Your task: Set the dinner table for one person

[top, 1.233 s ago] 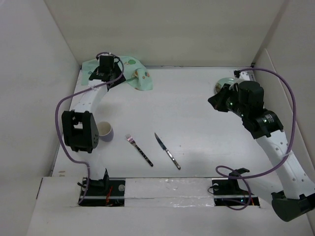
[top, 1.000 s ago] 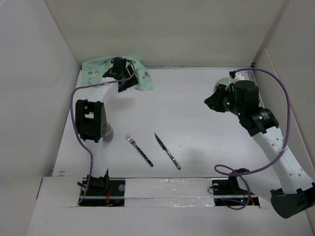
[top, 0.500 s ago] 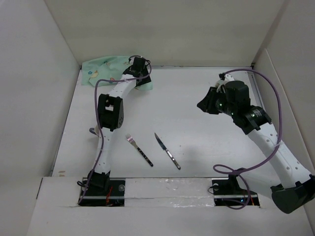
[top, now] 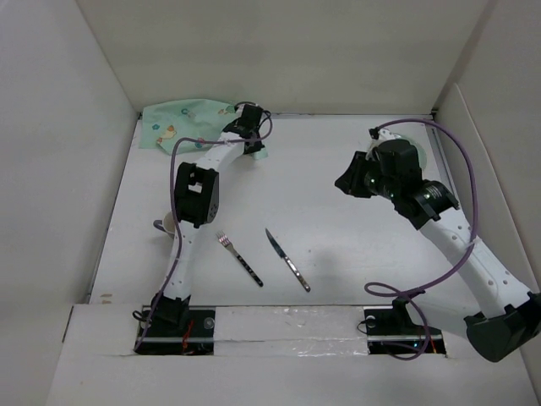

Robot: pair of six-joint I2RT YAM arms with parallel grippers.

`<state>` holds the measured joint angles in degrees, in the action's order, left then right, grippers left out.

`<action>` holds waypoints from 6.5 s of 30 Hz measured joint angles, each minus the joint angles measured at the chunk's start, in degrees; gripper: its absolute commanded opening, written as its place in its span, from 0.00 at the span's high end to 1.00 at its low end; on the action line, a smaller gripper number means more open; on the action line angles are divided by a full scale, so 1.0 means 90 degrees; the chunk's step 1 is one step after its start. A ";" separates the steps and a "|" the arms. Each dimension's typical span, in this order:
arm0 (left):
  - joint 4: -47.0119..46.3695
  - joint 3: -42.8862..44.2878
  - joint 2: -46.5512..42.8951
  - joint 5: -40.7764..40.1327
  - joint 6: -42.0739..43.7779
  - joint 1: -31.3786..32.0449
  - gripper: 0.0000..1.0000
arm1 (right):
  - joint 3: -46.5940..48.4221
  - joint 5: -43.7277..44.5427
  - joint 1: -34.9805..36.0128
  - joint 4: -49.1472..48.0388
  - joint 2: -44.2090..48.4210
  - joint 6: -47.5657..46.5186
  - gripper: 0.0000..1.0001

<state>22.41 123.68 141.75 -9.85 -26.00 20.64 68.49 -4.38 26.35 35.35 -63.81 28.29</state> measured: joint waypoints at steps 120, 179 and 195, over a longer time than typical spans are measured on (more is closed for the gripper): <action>-0.0828 -0.1401 -0.0520 -0.1710 0.1994 0.2076 0.90 | -0.1056 -0.0617 -0.0724 -0.2149 -0.3818 0.1100 0.52; -0.3733 -0.7832 -0.7055 0.2895 -0.1651 -0.2273 1.00 | 0.0843 -0.1171 -0.2686 -0.1411 -0.4182 0.1501 1.00; -0.3354 -0.8454 -0.7468 0.2582 -0.1185 -0.2055 1.00 | 0.0396 -0.0831 -0.3096 -0.1139 -0.4306 0.1112 1.00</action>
<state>-7.77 47.59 74.54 13.39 -36.67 2.15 72.05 -11.86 -1.52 25.10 -102.56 38.30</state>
